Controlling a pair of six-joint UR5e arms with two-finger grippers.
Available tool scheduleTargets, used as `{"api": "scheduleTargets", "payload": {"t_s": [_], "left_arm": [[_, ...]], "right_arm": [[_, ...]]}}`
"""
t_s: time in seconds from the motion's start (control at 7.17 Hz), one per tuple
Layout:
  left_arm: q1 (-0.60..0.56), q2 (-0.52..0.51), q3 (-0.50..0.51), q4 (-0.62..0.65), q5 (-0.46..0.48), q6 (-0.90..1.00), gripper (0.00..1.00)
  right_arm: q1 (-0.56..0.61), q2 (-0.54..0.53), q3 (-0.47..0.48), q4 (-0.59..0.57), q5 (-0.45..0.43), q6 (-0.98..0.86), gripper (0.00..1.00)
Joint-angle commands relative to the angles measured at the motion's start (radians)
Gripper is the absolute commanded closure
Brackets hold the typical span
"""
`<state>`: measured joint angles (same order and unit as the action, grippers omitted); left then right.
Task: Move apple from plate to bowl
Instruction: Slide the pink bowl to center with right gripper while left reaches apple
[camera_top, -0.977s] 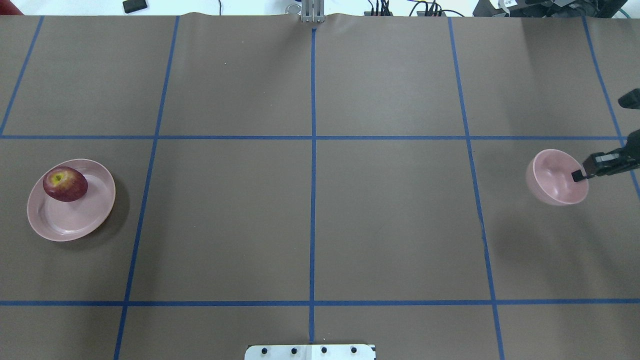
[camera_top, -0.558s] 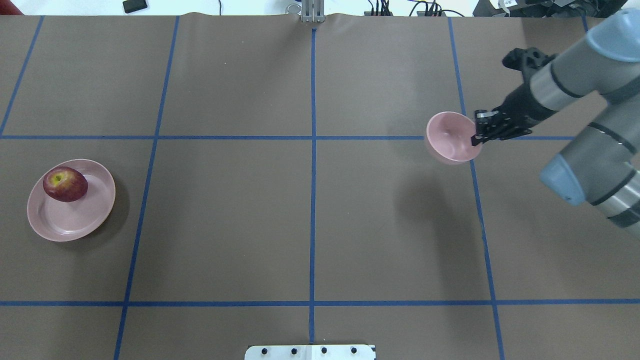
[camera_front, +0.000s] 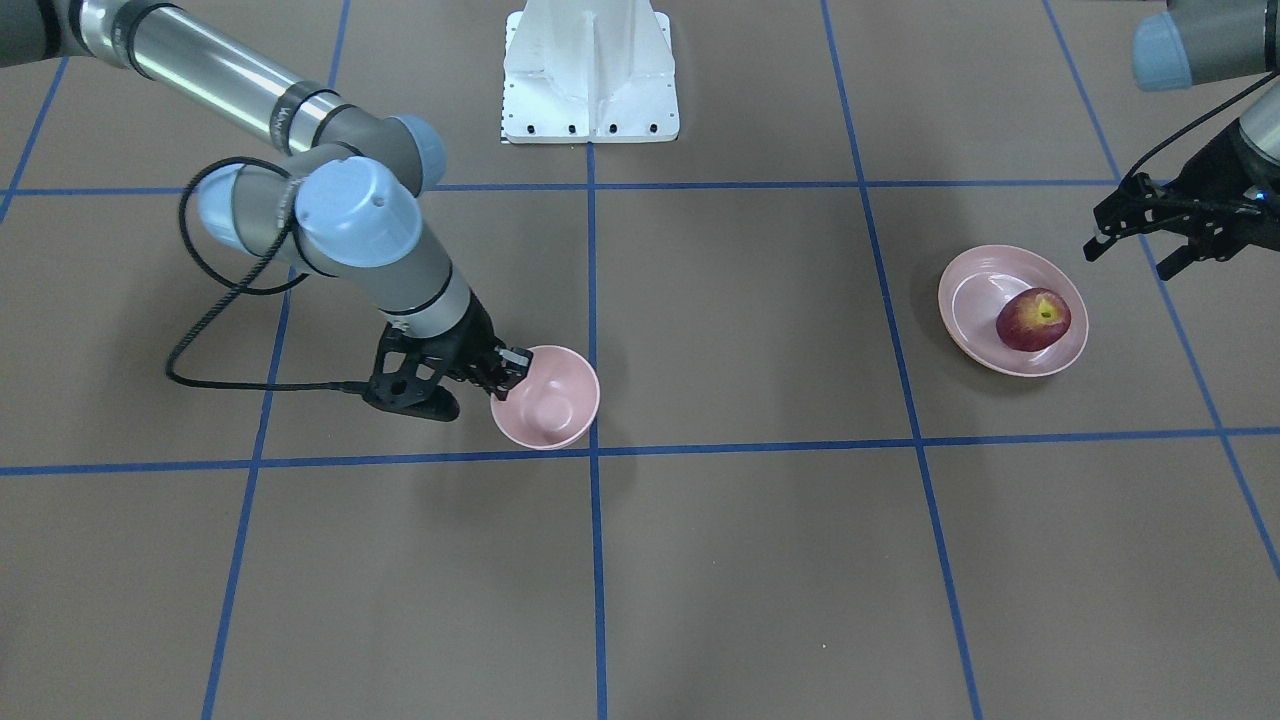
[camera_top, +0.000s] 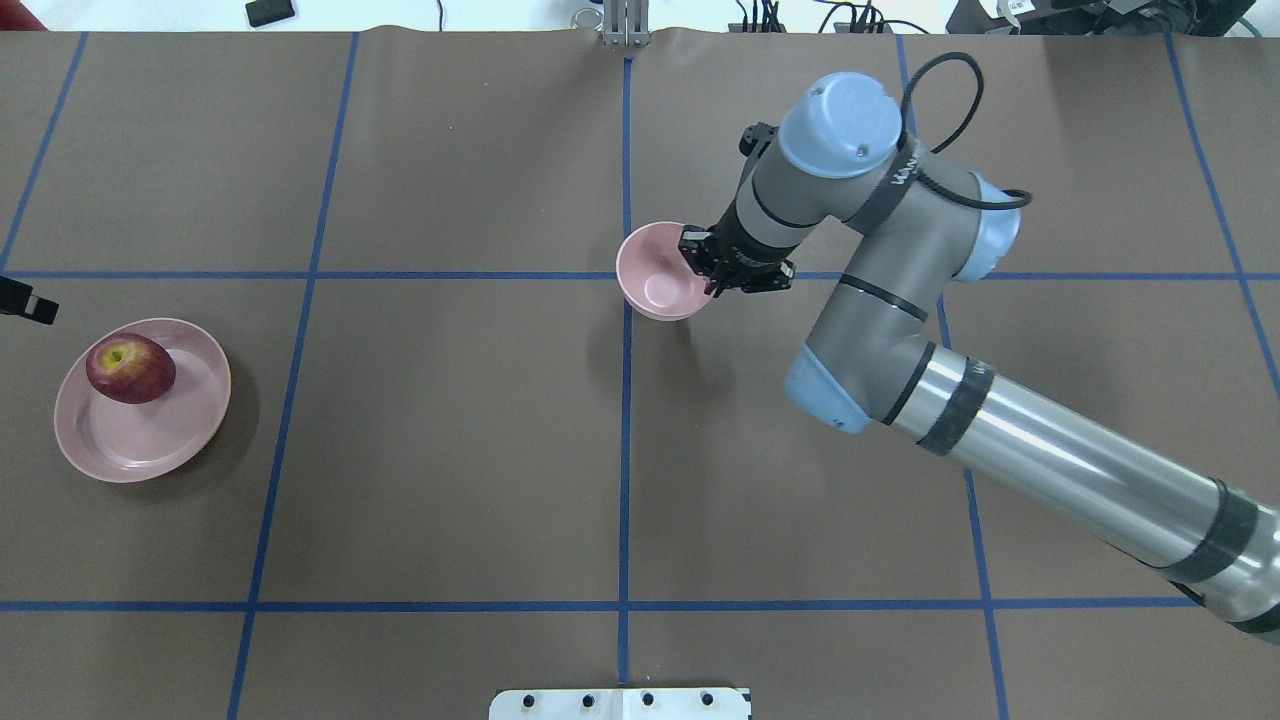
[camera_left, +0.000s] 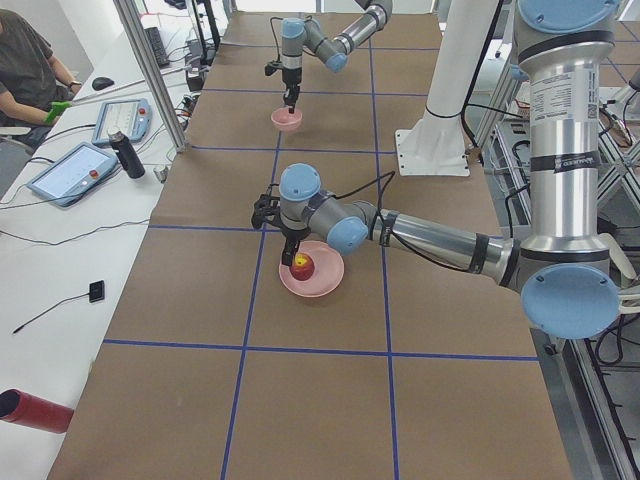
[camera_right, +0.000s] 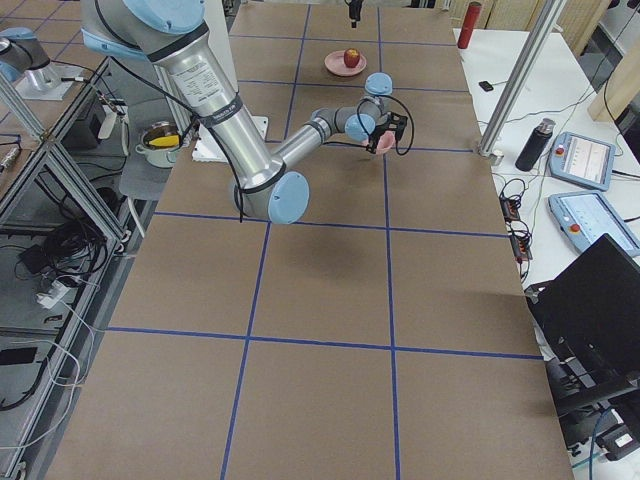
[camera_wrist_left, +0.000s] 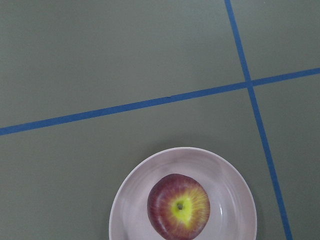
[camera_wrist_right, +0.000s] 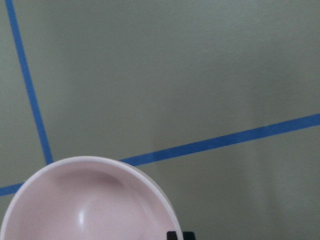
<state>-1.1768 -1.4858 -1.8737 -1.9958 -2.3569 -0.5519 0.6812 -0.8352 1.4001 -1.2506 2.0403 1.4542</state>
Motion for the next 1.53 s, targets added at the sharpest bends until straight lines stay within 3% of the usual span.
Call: {"api": "scheduleTargets", "payload": {"t_s": [0.0,0.42,0.7,0.98,1.26,1.4], "left_arm": [[0.028,-0.004,0.002,0.000,0.004,-0.074,0.02],[0.043,-0.004,0.005,0.000,0.005,-0.092,0.02],[0.124,-0.001,0.013,-0.001,0.109,-0.094,0.02],[0.181,-0.004,0.048,-0.009,0.136,-0.112,0.02],[0.189,-0.007,0.102,-0.052,0.137,-0.112,0.02],[0.190,-0.016,0.134,-0.081,0.137,-0.112,0.02]], "right_arm": [[-0.032,0.071,-0.075,0.005,-0.044,0.041,1.00],[-0.032,0.064,-0.075,0.002,-0.051,0.029,1.00],[-0.032,0.062,-0.075,0.000,-0.051,0.029,1.00],[-0.032,0.062,-0.075,0.000,-0.051,0.029,1.00],[-0.032,0.067,-0.073,0.000,-0.051,0.034,0.59],[-0.032,0.067,-0.073,0.000,-0.051,0.034,0.24]]}}
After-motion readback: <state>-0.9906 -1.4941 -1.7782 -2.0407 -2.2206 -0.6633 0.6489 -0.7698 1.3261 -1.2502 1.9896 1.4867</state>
